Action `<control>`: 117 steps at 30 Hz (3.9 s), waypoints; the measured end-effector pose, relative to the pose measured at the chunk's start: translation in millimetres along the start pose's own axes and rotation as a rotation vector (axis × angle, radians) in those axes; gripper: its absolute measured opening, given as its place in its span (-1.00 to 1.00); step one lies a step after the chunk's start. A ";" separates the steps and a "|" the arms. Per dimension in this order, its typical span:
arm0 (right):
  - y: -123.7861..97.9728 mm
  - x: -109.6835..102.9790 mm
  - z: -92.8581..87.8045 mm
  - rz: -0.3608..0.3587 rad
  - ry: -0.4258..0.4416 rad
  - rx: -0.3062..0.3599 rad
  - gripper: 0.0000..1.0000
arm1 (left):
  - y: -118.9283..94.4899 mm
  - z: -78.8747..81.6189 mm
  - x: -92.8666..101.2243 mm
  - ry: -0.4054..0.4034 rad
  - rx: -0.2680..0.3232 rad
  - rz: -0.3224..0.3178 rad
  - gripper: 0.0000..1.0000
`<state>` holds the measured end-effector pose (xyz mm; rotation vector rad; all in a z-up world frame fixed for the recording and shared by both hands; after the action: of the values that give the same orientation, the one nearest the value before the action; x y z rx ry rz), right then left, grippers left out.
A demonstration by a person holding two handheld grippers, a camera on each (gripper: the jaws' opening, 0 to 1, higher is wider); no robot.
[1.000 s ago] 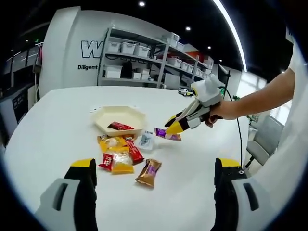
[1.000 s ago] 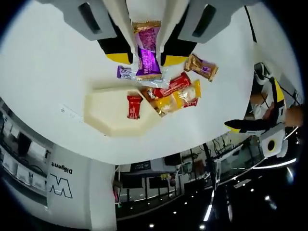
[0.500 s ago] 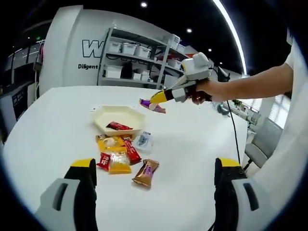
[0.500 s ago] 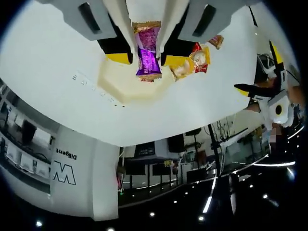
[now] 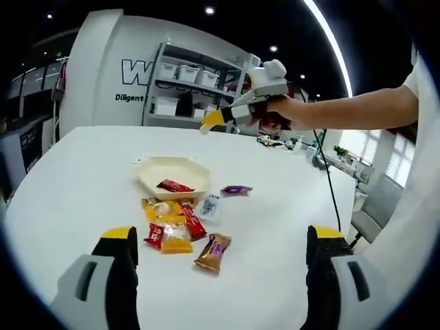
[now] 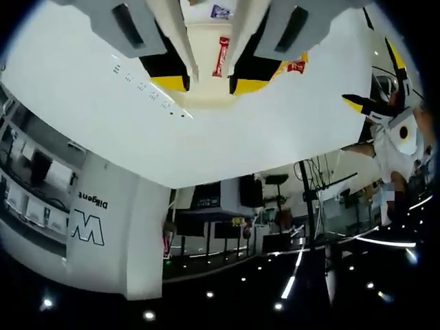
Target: Place the target food into the container with the food tongs after gripping and lifting it, then release it inside without dropping or visibly crushing the food.
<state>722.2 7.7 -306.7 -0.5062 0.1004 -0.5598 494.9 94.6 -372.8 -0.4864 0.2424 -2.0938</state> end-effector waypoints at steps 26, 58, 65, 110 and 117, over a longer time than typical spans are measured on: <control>-33.1 9.4 -65.0 -0.049 0.077 -0.079 -0.62 | -0.9 -4.9 4.2 0.009 -0.020 -0.013 0.98; -47.1 32.8 -135.6 -0.096 0.154 -0.190 -0.61 | -0.2 -12.8 11.1 0.001 -0.048 -0.024 0.98; -44.8 35.6 -149.7 -0.099 0.159 -0.221 -0.60 | -3.4 -16.0 11.8 -0.003 -0.062 -0.017 0.98; -37.9 50.4 -199.3 -0.126 0.156 -0.302 -0.63 | 2.7 -16.4 13.3 -0.006 -0.103 -0.009 0.98; -39.9 48.6 -198.3 -0.134 0.223 -0.302 -0.64 | 3.0 -16.5 11.8 -0.004 -0.104 -0.001 0.98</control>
<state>699.2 -132.9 -458.3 -0.7470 0.3700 -0.7370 484.4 82.7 -385.8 -0.5526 0.3506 -2.0887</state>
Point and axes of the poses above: the point that each gripper's makers call its tool centre point, and the gripper's own axes: y roughly forward along the fingers, x roughly to its right, z roughly out of its top, the point moved 2 cm from there along -y, roughly backward along the fingers
